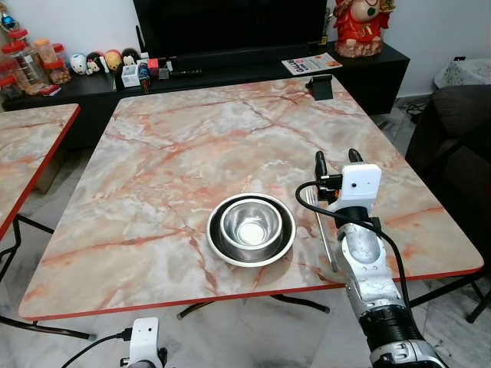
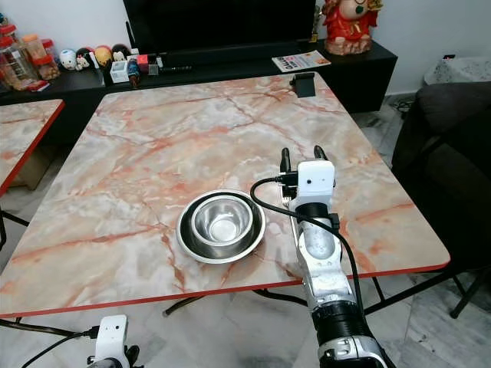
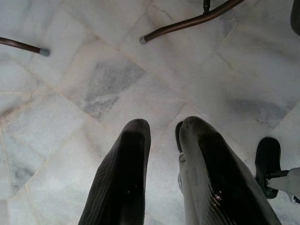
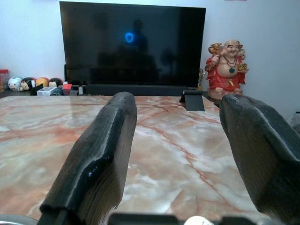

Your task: Setting the table

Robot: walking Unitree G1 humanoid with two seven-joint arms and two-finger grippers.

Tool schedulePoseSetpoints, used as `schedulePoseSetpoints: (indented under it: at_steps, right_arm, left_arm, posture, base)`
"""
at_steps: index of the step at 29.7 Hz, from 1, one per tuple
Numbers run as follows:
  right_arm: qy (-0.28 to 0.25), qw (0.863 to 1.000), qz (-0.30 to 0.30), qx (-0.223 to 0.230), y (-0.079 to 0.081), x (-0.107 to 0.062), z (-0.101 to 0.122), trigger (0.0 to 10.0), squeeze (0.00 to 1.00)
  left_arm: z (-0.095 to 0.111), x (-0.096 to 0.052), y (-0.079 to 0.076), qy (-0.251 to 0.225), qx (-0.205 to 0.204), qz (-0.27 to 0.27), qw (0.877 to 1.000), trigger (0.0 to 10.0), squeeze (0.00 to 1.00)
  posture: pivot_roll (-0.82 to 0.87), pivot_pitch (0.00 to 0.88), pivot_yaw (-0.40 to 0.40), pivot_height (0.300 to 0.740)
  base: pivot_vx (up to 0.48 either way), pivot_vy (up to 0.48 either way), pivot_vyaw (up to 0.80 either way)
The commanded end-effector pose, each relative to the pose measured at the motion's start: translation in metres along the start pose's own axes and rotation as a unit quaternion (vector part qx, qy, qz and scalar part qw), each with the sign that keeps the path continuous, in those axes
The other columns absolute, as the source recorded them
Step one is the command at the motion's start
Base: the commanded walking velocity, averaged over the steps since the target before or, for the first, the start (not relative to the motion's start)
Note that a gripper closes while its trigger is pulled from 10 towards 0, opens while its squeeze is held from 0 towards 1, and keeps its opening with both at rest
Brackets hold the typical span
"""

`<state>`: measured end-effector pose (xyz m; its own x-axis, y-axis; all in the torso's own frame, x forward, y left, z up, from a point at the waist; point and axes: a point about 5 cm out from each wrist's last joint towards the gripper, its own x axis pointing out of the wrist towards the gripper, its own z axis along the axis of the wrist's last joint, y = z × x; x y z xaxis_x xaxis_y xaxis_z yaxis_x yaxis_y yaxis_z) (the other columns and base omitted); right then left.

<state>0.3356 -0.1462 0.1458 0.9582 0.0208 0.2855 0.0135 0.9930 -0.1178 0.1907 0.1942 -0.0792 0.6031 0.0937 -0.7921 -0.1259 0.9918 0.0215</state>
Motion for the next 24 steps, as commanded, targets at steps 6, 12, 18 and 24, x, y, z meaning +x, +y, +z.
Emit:
schedulePoseSetpoints:
  at_steps: [6,12,18,24]
  right_arm:
    - [-0.027,1.0,0.015,0.006,0.0088,0.0028,0.0105,10.0,0.0]
    - [-0.026,0.999,0.017,0.008,0.0101,0.003,0.0095,10.0,0.0]
    - [-0.03,0.999,0.018,0.01,0.0119,0.004,0.0114,10.0,0.0]
    - [-0.031,0.999,0.012,0.01,0.0113,0.0022,0.0114,10.0,0.0]
  left_arm:
    - [-0.0037,-0.0009,0.0061,0.007,-0.003,0.009,1.0,10.0,0.0]
    - [-0.0043,-0.0011,0.0068,0.008,-0.001,0.009,1.0,10.0,0.0]
    - [-0.0025,-0.0008,0.008,0.007,0.005,0.008,1.0,10.0,0.0]
    - [-0.0019,-0.0007,0.0077,0.006,0.01,0.006,1.0,10.0,0.0]
  posture:
    - [-0.22,0.0,0.094,0.74]
    - [-0.22,0.0,0.096,0.74]
    - [-0.23,0.0,0.105,0.74]
    - [-0.22,0.0,0.105,0.74]
  base:
    - [0.0,0.48,0.0]
    - [0.0,0.48,0.0]
    - [0.0,0.48,0.0]
    - [0.0,0.48,0.0]
